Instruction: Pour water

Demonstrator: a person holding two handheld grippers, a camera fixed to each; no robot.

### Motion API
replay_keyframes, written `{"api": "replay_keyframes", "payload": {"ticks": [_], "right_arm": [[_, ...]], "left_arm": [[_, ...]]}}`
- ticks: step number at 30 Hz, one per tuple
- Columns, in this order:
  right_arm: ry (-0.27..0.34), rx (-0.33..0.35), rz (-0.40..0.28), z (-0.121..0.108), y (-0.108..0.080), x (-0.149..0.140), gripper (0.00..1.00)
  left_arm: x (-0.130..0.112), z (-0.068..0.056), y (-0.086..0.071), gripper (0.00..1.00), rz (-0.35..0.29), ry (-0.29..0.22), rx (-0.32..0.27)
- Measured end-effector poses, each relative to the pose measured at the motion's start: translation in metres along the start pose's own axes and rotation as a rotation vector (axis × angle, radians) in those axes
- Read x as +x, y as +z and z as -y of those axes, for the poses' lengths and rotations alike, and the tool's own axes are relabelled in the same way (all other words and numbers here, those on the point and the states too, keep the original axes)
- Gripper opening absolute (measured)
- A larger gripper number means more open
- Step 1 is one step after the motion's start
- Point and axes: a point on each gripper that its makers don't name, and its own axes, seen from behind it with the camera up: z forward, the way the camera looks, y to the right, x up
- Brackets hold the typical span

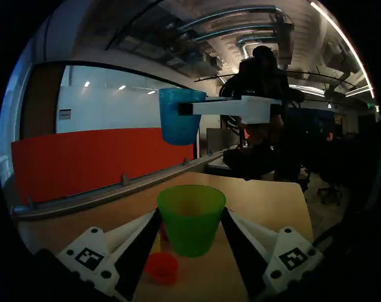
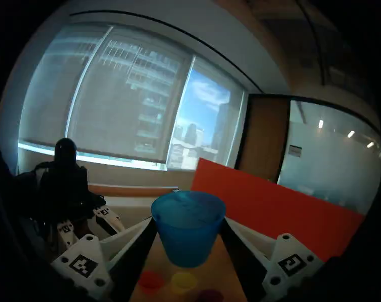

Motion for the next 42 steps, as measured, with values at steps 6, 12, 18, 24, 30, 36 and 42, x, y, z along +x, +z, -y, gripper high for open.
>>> {"api": "replay_keyframes", "payload": {"ticks": [6, 12, 18, 24, 30, 36, 42], "right_arm": [[0.044, -0.001, 0.002, -0.004, -0.005, -0.003, 0.88], [0.039, -0.015, 0.048, -0.008, -0.012, -0.02, 0.88], [0.054, -0.031, 0.087, -0.014, -0.02, -0.04, 0.88], [0.096, -0.037, 0.124, -0.021, -0.031, -0.058, 0.88], [0.111, -0.043, 0.157, -0.027, -0.042, -0.077, 0.88], [0.127, -0.035, 0.194, -0.026, -0.053, -0.099, 0.88], [0.138, -0.024, 0.242, -0.024, -0.062, -0.122, 0.88]], "left_arm": [[-0.002, 0.001, -0.001, 0.84, 0.007, 0.003, 0.001], [-0.006, 0.0, -0.001, 0.84, 0.017, 0.001, -0.003], [-0.014, -0.005, 0.001, 0.84, 0.039, 0.001, -0.017], [-0.019, -0.008, 0.005, 0.84, 0.055, 0.005, -0.03], [-0.026, -0.011, 0.007, 0.84, 0.08, 0.007, -0.042], [-0.036, -0.018, 0.013, 0.84, 0.115, 0.018, -0.059], [-0.047, -0.026, 0.019, 0.84, 0.155, 0.026, -0.084]]}}
